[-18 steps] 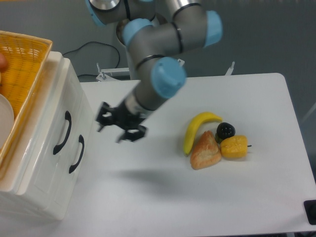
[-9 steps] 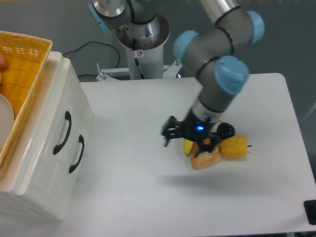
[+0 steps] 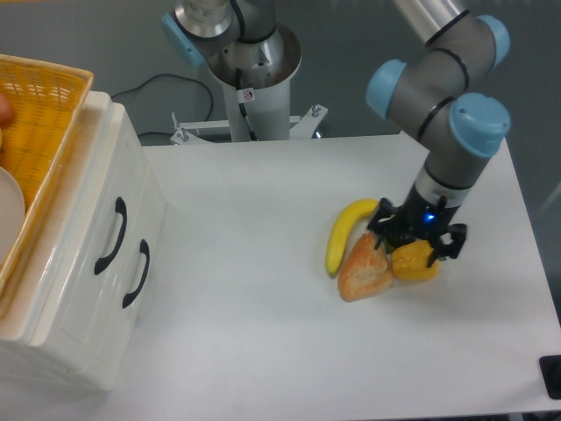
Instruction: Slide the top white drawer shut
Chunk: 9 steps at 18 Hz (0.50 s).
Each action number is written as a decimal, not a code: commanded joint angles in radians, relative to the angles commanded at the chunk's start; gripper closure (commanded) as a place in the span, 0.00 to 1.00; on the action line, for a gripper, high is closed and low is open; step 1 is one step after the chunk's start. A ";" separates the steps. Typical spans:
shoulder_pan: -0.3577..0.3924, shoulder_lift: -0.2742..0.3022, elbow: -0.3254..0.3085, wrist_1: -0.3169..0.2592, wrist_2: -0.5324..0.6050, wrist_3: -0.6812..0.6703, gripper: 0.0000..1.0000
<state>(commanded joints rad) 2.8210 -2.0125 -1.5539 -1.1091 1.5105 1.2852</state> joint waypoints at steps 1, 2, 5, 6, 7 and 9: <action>0.003 -0.012 0.008 0.003 0.043 0.009 0.00; 0.005 -0.029 0.024 0.011 0.075 0.009 0.00; 0.008 -0.100 0.080 0.047 0.097 0.014 0.00; 0.009 -0.112 0.092 0.048 0.097 0.023 0.00; 0.014 -0.117 0.100 0.048 0.096 0.046 0.00; 0.023 -0.114 0.100 0.046 0.094 0.132 0.00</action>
<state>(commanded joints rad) 2.8440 -2.1261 -1.4542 -1.0630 1.6045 1.4169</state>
